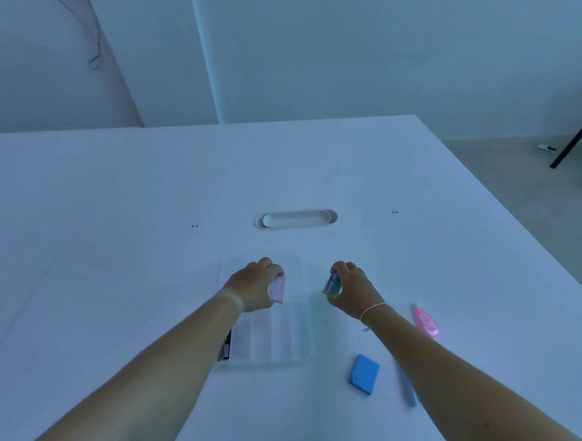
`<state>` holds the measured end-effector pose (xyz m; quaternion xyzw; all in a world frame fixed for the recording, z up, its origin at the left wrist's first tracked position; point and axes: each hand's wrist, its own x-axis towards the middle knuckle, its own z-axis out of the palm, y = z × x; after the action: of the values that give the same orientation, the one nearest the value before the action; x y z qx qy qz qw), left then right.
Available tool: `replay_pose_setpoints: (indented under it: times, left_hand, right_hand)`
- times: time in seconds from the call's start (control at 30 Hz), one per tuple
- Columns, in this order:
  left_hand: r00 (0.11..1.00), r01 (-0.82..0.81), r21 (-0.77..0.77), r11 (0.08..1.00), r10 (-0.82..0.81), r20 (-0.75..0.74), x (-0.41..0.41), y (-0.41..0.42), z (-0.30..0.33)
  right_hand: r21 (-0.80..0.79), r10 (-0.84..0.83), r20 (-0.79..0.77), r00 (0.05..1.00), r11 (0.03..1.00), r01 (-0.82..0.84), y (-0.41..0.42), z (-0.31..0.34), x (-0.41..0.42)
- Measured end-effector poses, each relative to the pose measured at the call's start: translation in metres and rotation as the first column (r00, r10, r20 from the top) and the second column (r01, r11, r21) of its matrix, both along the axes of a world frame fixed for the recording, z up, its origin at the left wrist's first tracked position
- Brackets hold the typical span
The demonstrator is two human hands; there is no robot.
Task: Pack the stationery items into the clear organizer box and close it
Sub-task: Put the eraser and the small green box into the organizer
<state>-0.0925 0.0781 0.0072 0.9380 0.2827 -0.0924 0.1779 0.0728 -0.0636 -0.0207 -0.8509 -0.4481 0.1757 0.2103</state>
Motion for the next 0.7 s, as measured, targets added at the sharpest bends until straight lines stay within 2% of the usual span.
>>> replay_pose_setpoints:
  times: [0.13, 0.3, 0.7]
  left_hand:
    - [0.996, -0.094, -0.022, 0.995, 0.094, -0.003, -0.048, 0.005, 0.001]
    - [0.992, -0.125, -0.047, 0.991, 0.124, -0.024, -0.083, 0.001, -0.006]
    - [0.994, -0.056, -0.119, 0.991, 0.045, -0.097, -0.097, -0.017, -0.026]
  right_hand:
    - [0.033, 0.102, 0.004, 0.995, 0.994, -0.102, 0.025, 0.005, -0.037]
    - [0.042, 0.201, 0.006, 0.98, 0.979, -0.201, 0.045, 0.005, -0.074]
    - [0.04, 0.22, 0.013, 0.975, 0.975, -0.22, 0.054, 0.004, -0.093]
